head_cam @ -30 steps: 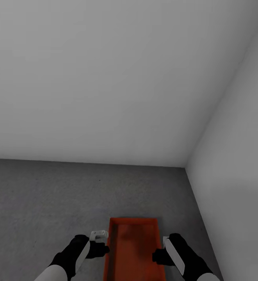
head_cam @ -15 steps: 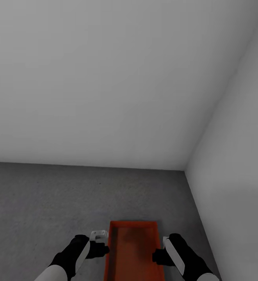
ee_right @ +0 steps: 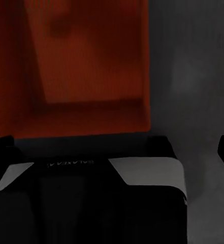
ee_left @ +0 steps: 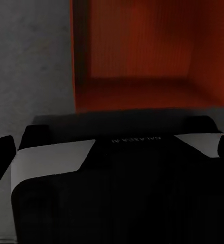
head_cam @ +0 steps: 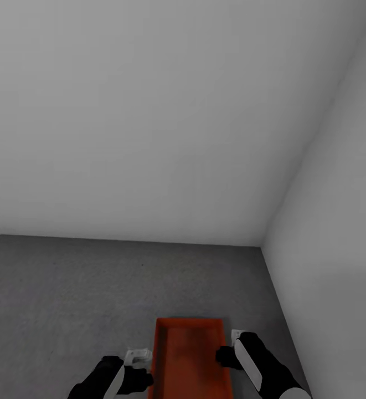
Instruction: Move the two storage containers from the living room to the garage. In the garage, place one container on the floor and stack the other container on top of it (either order is fine).
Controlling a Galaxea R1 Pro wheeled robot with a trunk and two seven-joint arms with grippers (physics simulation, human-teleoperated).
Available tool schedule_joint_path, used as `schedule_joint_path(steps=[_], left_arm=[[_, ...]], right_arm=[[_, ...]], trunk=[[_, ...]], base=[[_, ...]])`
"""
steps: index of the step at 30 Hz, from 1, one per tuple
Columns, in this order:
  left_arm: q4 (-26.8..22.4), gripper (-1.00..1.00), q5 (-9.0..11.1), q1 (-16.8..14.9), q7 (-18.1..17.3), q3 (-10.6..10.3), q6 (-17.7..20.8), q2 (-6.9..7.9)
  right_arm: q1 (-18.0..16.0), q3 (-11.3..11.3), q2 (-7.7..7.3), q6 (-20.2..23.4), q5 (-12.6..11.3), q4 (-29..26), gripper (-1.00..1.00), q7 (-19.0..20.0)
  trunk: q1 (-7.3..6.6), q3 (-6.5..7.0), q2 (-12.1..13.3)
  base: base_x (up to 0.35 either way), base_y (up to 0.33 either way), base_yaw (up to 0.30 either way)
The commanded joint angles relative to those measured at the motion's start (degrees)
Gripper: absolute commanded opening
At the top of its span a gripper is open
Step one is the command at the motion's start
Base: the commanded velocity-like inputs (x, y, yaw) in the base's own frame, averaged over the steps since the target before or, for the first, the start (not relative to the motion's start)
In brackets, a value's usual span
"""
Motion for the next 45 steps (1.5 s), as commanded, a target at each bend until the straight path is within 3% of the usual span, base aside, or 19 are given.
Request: schedule_joint_path(steps=[1, 7, 9, 13, 15, 20, 25, 34, 45], left_arm=[[-0.1, 1.00, 0.0, 0.4, -0.2, 0.3, 0.3, -0.04], [-0.1, 1.00, 0.0, 4.7, -0.2, 0.3, -0.9, -0.04], [-0.1, 1.00, 0.0, 6.5, -0.2, 0.3, -3.0, -0.04], [-0.1, 1.00, 0.1, 8.8, -0.1, 0.6, -7.8, -0.03], [-0.2, 1.00, 0.1, 9.7, -0.1, 2.2, -9.4, 0.03], [-0.2, 1.00, -0.2, 10.2, -0.1, 7.5, -12.5, 0.12], [-0.2, 1.00, -0.3, 10.6, -0.1, 9.2, -15.3, 0.13], [0.0, 1.00, -0.2, 10.8, 0.1, 9.5, -15.9, 0.65], [0.1, 1.00, -0.1, 10.8, 0.1, 9.5, -17.5, 0.81]], right_arm=[[0.0, 0.2, -0.04, -0.9, -0.6, -0.1, 1.00, -0.5], [0.0, 0.3, -0.04, -7.6, -0.1, -0.1, 1.00, -0.5], [0.0, 1.0, -0.04, -10.3, 0.0, -0.1, 1.00, -0.5], [0.0, 5.9, -0.04, -17.3, 0.1, 2.3, 1.00, -0.5], [0.0, 9.3, -0.04, -22.6, 0.1, 5.8, 1.00, -0.5], [0.0, 12.0, -0.04, -29.8, 0.1, 11.1, 1.00, -0.5], [0.0, 12.5, -0.14, -31.5, 0.1, 13.4, 1.00, -0.5], [0.0, 12.6, -0.31, -31.7, 0.1, 14.1, 1.00, -0.5], [0.0, 12.6, -0.31, -31.7, 0.1, 14.2, 1.00, -0.5]], trunk=[[-0.22, 0.23, 0.4], [-1.54, 1.84, 2.8], [-1.98, 2.37, 3.6], [-2.86, 3.44, 5.2], [-3.08, 3.78, 5.6], [-3.73, 4.66, 6.8], [-3.73, 4.97, 6.8], [-3.73, 5.10, 6.8], [-6.15, 7.77, 11.2]], base=[[0.000, 0.000, 0.000], [0.000, 0.000, 0.000], [0.000, 0.000, 0.000], [0.000, 0.000, 0.000], [0.000, 0.000, 0.000], [0.000, 0.000, 0.000], [0.000, 0.000, 0.000], [0.000, 0.000, 0.000], [0.000, 0.000, -0.042]])
